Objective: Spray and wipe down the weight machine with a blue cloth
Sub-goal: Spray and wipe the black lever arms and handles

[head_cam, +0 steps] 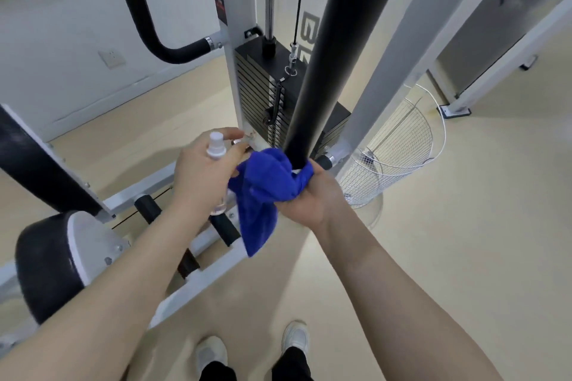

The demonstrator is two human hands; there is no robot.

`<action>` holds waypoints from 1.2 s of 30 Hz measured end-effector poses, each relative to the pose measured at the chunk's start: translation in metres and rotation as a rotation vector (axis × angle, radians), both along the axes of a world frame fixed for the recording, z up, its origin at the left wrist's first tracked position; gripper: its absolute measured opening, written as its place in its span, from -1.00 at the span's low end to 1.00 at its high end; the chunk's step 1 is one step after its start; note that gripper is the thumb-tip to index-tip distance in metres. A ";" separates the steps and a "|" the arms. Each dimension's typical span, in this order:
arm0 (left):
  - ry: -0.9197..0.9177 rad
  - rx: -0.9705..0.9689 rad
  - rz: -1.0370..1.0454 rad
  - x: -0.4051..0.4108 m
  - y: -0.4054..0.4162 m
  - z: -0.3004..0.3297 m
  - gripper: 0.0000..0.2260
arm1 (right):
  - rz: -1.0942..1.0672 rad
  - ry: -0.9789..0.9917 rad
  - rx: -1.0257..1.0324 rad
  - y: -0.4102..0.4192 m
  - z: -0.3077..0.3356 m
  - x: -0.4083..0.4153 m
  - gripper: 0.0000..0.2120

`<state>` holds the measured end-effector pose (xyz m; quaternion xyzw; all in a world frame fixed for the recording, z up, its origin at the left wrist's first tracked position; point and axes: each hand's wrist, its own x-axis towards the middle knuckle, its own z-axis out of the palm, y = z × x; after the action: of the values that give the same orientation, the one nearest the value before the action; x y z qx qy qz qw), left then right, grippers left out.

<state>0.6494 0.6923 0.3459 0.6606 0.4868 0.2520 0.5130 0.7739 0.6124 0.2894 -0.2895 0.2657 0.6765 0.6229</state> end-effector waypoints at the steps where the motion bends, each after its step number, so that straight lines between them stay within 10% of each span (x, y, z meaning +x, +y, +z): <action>1: 0.005 0.020 -0.024 -0.004 0.001 0.005 -0.86 | 0.002 -0.023 0.015 0.000 0.015 0.003 -0.72; 5: 0.029 0.030 -0.102 -0.009 0.003 0.007 -0.82 | 0.003 -0.189 0.017 0.001 0.044 0.004 -0.50; 11: 0.080 -0.029 -0.159 -0.017 -0.007 -0.010 -0.85 | -0.109 -0.077 -0.358 0.000 -0.002 -0.033 -0.69; 15: 0.127 0.060 -0.262 -0.028 -0.004 -0.009 -0.84 | -0.272 -0.406 -0.414 -0.011 -0.024 -0.052 -0.78; 19: 0.118 0.060 -0.272 -0.029 0.004 -0.008 -0.86 | -0.453 -0.612 -0.053 -0.042 0.005 -0.054 -0.83; 22: 0.082 0.034 -0.254 -0.027 0.006 -0.011 -0.89 | 0.061 -1.160 0.178 -0.046 0.018 -0.050 -0.40; 25: 0.094 0.028 -0.269 -0.026 0.006 -0.016 -0.91 | 0.388 -1.709 -0.032 -0.040 0.007 -0.049 -0.37; 29: 0.103 -0.011 -0.281 -0.027 0.006 -0.023 -0.88 | 0.280 -1.959 -0.527 -0.021 -0.009 -0.044 -0.93; 36: 0.000 -0.076 -0.311 -0.020 0.002 -0.019 -0.86 | 0.243 -1.998 -0.870 0.004 0.012 -0.036 -0.50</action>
<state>0.6290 0.6941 0.3267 0.7081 0.3878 0.1506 0.5705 0.7377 0.6165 0.3012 -0.9265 -0.1734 0.0420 0.3312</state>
